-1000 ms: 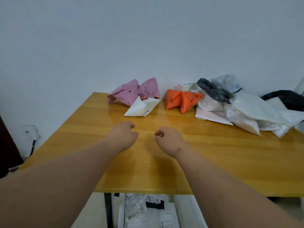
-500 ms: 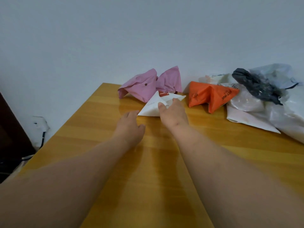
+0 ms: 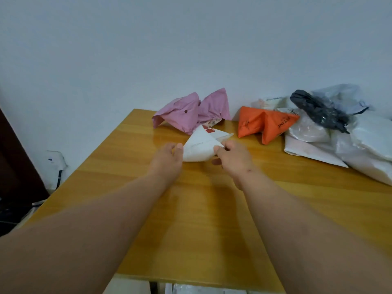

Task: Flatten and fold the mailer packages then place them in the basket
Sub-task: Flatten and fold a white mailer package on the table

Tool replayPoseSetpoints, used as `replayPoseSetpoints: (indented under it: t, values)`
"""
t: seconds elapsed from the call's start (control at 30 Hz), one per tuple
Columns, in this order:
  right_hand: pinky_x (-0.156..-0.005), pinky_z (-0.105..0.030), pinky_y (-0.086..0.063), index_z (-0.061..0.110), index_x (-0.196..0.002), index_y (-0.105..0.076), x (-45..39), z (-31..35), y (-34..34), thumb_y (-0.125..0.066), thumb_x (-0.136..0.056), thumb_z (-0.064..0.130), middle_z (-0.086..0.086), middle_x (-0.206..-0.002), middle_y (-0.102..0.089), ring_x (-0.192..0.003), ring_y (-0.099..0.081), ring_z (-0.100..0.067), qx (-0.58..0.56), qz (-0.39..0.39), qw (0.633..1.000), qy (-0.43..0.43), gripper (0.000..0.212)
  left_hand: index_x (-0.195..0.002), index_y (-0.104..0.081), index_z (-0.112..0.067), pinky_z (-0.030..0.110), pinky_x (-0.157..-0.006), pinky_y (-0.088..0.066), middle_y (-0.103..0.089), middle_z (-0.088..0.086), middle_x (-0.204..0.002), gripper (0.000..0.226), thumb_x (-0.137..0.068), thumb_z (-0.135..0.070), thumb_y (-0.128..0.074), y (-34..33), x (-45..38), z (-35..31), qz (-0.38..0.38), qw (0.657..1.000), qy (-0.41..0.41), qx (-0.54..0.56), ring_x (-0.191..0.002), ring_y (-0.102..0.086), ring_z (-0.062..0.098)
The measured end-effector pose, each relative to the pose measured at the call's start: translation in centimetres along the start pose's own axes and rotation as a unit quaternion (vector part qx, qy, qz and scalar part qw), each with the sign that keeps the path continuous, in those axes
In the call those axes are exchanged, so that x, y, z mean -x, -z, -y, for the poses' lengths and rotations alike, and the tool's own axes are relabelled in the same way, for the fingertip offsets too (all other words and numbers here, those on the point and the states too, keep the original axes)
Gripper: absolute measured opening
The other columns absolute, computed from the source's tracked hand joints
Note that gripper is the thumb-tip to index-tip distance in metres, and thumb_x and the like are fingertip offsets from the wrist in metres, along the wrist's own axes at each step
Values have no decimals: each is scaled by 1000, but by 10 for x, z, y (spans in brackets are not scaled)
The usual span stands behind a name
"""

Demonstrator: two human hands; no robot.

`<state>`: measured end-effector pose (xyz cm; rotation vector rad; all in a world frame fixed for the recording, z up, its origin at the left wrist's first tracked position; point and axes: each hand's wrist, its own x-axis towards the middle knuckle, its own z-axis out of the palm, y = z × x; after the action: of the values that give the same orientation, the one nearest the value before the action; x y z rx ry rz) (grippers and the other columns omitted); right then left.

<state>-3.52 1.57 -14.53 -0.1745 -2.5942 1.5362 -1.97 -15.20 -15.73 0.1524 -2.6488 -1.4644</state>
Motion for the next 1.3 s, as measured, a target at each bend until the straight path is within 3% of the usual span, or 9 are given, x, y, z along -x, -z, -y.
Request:
replayPoseSetpoints:
  t: [0.17,0.33,0.5,0.57,0.67,0.77,0.93,1.1,1.3]
  values:
    - [-64,-27,-42,17,-81,-60,53,-8,29,-65,-92,16,-3,-88,-67,-76,-67,-13,-26,115,993,-20,12,-146,-36,-21,45,-86,-57,-46,8,-133,72,-92,-66,-45,4,29,-16,53,974,171,137,-100,-56,29]
    - [-66,-30,-41,15,-90,-65,99,0,57,-67,-78,21,-6,-87,-68,-73,-69,-18,-62,213,967,-124,14,-140,-46,-22,41,-89,-54,-55,6,-125,64,-84,-30,-76,14,62,-13,109,970,139,165,-105,-59,27]
    - [-59,-26,-39,14,-64,-51,123,14,72,-58,-81,14,-3,-68,-56,-62,-51,-19,56,-4,998,-7,19,-116,-64,-20,43,-90,-55,-67,8,-111,42,-83,5,-69,26,88,-18,202,968,60,137,-98,-66,26]
    - [-70,-31,-44,17,-80,-57,126,10,75,-60,-85,20,2,-84,-58,-82,-55,-19,113,-58,991,32,6,-111,-67,-22,40,-92,-54,-69,5,-109,44,-83,12,-63,28,97,-22,220,968,39,114,-101,-65,24]
    - [-105,-40,-41,24,-135,-52,134,3,72,-54,-94,37,-8,-139,-47,-127,-48,-27,151,23,988,-16,43,-109,-70,-24,31,-87,-52,-68,0,-110,50,-83,16,-57,26,107,-28,230,969,17,89,-103,-61,17]
    - [-116,-43,-26,26,-151,-33,140,-8,58,-37,-102,44,-11,-156,-27,-143,-28,-31,210,85,974,-9,52,-121,-66,-28,25,-73,-53,-62,-1,-123,56,-85,11,-51,18,110,-32,174,984,-30,-5,-98,-59,14]
    - [-116,-49,-25,33,-151,-29,140,-28,40,-25,-101,53,-11,-159,-19,-143,-21,-34,283,67,957,-12,54,-134,-49,-33,39,-104,-36,-43,1,-139,44,-94,-13,-47,4,121,-31,30,923,-158,-350,-129,-37,24]
    - [-121,-46,-13,19,-149,-31,136,-32,28,-23,-104,39,-8,-164,-5,-151,-2,-27,400,56,912,79,50,-136,-48,-22,43,-109,-32,-42,4,-142,46,-103,-45,-26,-8,120,-18,103,915,-146,-361,-131,-33,26]
    - [-122,-44,-9,15,-155,-17,132,-54,25,-18,-105,40,-7,-164,-10,-152,-1,-22,401,94,909,63,56,-156,-11,-19,44,-122,-9,-4,0,-165,62,-103,-51,-20,-13,123,-1,184,898,-146,-372,-151,1,20]
